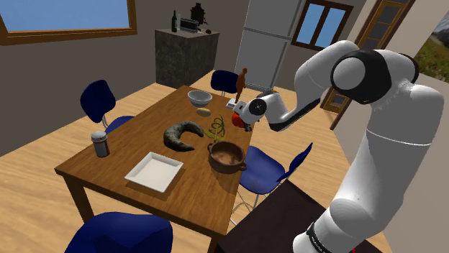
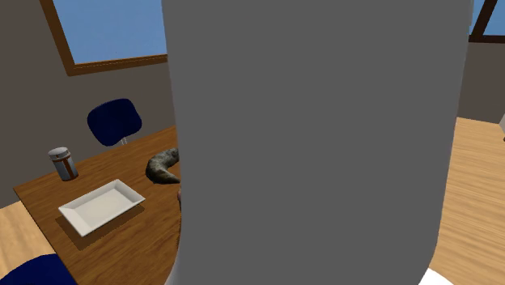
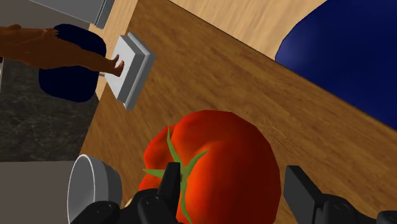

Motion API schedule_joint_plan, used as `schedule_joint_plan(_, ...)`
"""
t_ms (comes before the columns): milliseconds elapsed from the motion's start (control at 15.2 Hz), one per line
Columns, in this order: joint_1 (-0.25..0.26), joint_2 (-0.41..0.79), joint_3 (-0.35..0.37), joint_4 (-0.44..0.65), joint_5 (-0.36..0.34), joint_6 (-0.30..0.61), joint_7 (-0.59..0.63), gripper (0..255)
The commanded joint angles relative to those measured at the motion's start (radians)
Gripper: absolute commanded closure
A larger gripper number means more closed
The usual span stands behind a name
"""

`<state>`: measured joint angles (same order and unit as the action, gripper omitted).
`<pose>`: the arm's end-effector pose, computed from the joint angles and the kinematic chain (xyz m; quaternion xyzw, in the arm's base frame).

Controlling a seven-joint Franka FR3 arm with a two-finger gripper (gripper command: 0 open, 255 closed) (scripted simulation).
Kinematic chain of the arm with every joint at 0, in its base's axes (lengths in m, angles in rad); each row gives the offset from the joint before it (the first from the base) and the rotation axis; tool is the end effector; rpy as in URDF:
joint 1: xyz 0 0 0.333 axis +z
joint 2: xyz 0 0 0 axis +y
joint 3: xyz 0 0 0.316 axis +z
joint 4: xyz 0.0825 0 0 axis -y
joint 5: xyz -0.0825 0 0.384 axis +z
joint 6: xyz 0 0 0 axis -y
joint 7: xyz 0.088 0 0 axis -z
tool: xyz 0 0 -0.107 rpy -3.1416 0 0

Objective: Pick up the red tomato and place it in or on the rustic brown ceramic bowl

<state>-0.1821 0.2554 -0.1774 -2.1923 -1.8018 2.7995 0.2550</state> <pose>0.5251 -0.1482 0.2685 0.7792 0.4707 0.0746 0.4072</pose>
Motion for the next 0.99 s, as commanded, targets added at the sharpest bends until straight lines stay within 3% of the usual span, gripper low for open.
schedule_joint_plan(0, 0.002, -0.022, -0.001, -0.007, 0.04, 0.001, -0.045, 255)
schedule_joint_plan(462, 0.0, -0.096, -0.002, -0.029, 0.171, 0.001, -0.197, 255)
schedule_joint_plan(924, 0.087, -0.278, 0.072, -0.238, 0.214, -0.131, -0.14, 255)
